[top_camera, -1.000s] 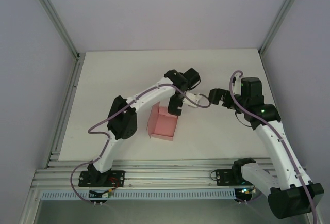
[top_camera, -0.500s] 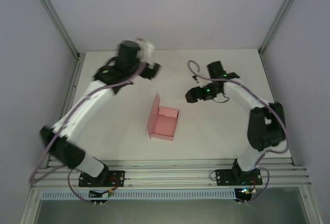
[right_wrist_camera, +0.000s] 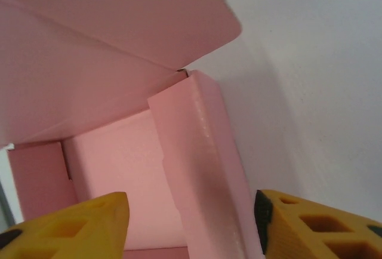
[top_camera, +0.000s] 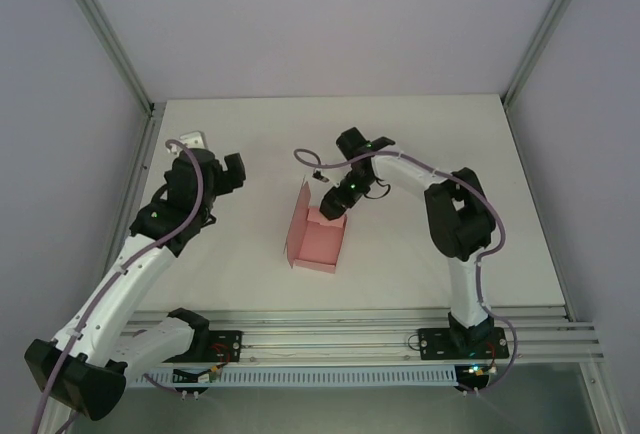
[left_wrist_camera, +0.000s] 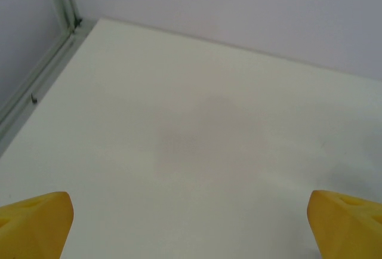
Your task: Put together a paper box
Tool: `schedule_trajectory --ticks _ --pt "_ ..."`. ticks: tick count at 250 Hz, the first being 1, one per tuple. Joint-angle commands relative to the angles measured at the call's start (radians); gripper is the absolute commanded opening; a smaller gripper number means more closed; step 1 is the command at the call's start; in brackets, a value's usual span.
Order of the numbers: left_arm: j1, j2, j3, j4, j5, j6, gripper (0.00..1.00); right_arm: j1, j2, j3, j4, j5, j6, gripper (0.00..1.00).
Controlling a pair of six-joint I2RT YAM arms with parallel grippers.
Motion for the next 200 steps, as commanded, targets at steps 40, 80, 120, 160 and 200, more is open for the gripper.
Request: schedule_trajectory --ticks 40,80,120,160,200 --pt "0.009 -0.005 -0.019 0.009 -0.012 -0.056 1.0 0.017 0.052 -0.005 -0.023 0.025 -0.05 0.49" --pt "0.01 -0.01 -0.03 0.014 0.008 -0.051 1.0 0.027 0.055 -0.035 0.033 0.109 0.001 0.28" --pt "0.01 -0.021 -0.04 0.011 0.008 -0.052 1.0 0.047 0.039 -0.091 0.116 0.219 0.048 0.18" --pt "0.01 -0.038 -0.051 0.004 0.003 -0.058 1.0 0.113 -0.008 -0.202 0.267 0.508 0.113 0.06" --pt "0.01 -0.054 -0.066 -0.005 0.0 -0.059 1.0 0.166 -0.027 -0.267 0.328 0.794 0.196 0.0"
